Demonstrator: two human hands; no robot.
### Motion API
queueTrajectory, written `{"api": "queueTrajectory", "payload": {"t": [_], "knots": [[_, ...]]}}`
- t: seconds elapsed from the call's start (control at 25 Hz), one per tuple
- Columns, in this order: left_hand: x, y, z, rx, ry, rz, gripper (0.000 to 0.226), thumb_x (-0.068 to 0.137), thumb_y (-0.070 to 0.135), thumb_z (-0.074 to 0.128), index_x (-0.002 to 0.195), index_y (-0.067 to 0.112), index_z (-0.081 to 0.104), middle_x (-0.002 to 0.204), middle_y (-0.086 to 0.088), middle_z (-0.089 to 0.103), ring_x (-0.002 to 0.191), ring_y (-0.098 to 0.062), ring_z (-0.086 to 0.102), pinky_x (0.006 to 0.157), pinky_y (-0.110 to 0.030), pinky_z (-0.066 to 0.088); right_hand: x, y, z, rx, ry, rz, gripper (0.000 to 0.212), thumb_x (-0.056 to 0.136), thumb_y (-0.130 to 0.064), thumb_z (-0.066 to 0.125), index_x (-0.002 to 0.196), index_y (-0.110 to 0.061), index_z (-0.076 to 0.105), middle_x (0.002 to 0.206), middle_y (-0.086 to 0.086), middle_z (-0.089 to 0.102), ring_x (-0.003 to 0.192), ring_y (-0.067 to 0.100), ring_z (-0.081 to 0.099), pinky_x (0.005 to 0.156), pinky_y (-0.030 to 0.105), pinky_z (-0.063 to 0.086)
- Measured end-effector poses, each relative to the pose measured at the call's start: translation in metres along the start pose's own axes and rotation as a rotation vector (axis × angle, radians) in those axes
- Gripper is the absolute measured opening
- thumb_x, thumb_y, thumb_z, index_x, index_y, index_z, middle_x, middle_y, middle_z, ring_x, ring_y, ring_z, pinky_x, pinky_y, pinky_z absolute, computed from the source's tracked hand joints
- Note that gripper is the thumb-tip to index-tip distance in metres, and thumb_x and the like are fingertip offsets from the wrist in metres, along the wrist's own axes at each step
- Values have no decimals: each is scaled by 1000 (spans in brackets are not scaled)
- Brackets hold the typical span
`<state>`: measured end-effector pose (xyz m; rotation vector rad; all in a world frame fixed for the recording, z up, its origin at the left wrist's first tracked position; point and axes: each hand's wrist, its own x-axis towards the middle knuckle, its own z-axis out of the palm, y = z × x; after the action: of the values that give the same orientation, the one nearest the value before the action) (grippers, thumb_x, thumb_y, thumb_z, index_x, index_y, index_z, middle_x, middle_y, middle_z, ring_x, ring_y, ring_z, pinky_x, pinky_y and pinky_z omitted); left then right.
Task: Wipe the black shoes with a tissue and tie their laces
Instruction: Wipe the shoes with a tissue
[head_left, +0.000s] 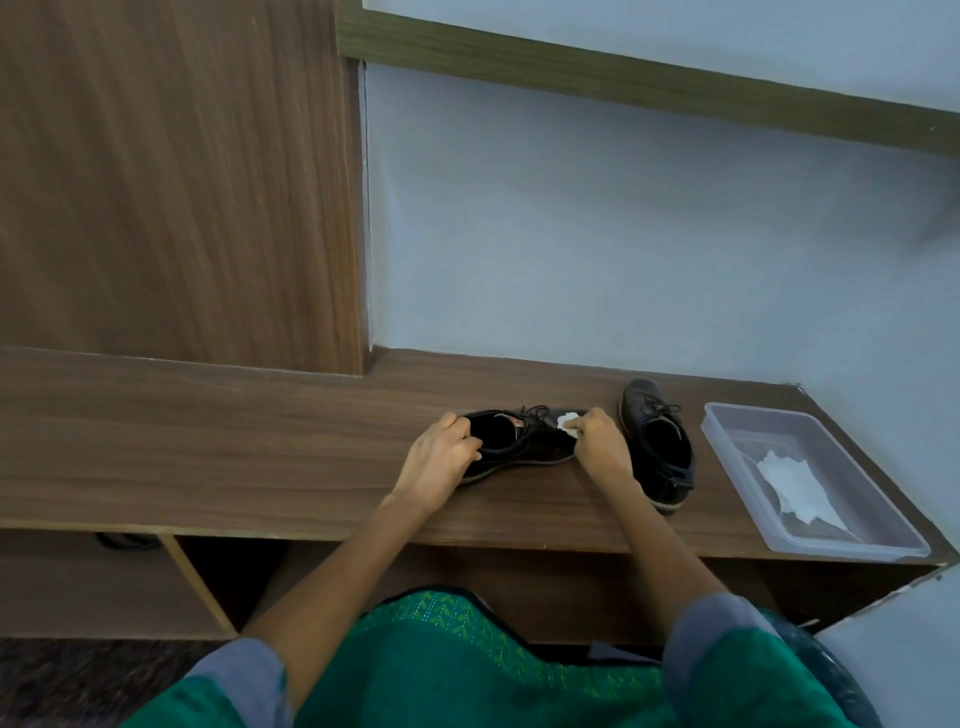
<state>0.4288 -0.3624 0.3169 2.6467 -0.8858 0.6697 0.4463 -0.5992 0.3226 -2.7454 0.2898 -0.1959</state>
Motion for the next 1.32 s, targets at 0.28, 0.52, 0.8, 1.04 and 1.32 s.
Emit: {"api": "queueTrajectory", "payload": {"t": [0.28, 0.52, 0.8, 1.04, 1.32], "knots": [[37, 18, 1, 1, -181, -191, 23, 92, 18, 52, 99, 3, 67, 102, -10, 63, 105, -23, 51, 80, -33, 47, -5, -19, -18, 106, 90, -6, 38, 92, 3, 40, 122, -7, 62, 122, 15, 52, 102, 32, 57, 78, 35, 45], [88, 41, 33, 5, -249, -213, 24, 92, 17, 52, 107, 4, 65, 112, -13, 61, 109, -28, 51, 84, -38, 45, -5, 3, -44, 155, 204, 11, 37, 92, 1, 38, 121, -4, 60, 119, 17, 52, 98, 34, 57, 78, 37, 48], [99, 68, 45, 66, -216, -196, 30, 93, 20, 51, 116, 4, 59, 122, -16, 53, 116, -32, 43, 94, -40, 36, -2, 80, -67, 411, 382, 303, 39, 91, 1, 38, 121, -10, 61, 113, 11, 54, 66, 20, 51, 59, 27, 39], [113, 171, 55, -199, -172, 237, 38, 93, 27, 51, 122, 3, 56, 119, -14, 57, 112, -28, 49, 95, -39, 39, -20, 121, -61, 577, 486, 456, 39, 90, 1, 40, 123, -9, 60, 122, 17, 57, 80, 23, 54, 68, 31, 44], [124, 209, 63, -211, -406, 80, 29, 88, 19, 61, 111, 1, 62, 112, -15, 60, 111, -28, 49, 88, -39, 45, -38, 139, -50, 656, 518, 546, 36, 93, -6, 45, 127, -11, 57, 118, 15, 59, 93, 27, 59, 81, 38, 51]]}}
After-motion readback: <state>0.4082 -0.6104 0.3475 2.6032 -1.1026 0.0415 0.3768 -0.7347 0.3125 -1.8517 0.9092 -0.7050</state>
